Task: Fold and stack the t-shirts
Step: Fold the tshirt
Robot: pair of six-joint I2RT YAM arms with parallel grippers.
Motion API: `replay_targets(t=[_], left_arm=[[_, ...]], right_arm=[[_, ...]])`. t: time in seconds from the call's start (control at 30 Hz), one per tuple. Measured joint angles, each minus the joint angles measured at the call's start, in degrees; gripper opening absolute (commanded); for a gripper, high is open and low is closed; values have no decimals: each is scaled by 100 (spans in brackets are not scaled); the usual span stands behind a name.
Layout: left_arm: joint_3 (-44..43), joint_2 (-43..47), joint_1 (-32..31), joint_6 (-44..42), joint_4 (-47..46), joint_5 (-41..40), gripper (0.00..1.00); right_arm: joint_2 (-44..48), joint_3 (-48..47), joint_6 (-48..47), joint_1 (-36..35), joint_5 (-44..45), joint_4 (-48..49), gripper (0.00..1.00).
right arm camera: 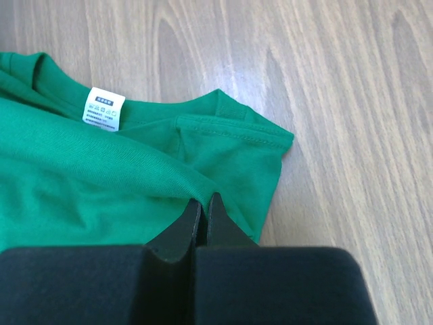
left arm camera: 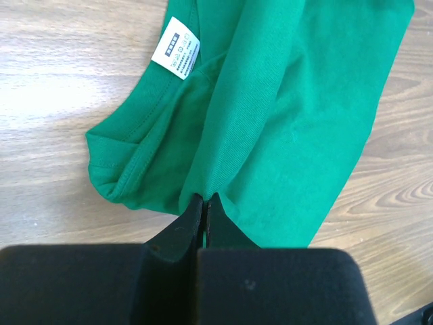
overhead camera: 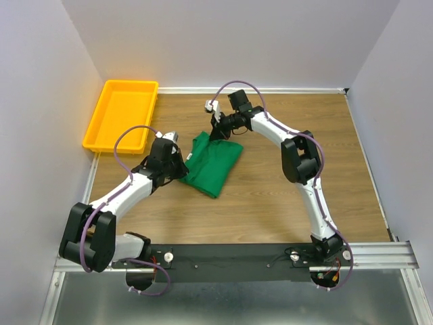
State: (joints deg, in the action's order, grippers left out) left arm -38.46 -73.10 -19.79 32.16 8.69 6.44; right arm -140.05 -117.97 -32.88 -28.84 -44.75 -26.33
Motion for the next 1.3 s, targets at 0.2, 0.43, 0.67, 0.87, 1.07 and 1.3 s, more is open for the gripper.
replay_targets(t=[0.2,0.43,0.67,0.87,1.07,1.3], left_arm=[[0,0,85,-9,-48,0,0],[0,22,98,-20,-39,0,0],[0,291,98,22,63,0,0],[22,363,98,61,66,0,0],[81,358,98,101,85,-31,7],[105,857,109,627,874,-901,88]], right_arm=[[-4,-4,208,-11,59,177,1],[-22,-4,306,-24,83,273,4],[-98,-52,385,-52,129,286,6],[-107,-92,439,-74,149,317,11],[-107,-101,496,-90,170,317,38],[-140,-592,1314,-66,968,446,80]])
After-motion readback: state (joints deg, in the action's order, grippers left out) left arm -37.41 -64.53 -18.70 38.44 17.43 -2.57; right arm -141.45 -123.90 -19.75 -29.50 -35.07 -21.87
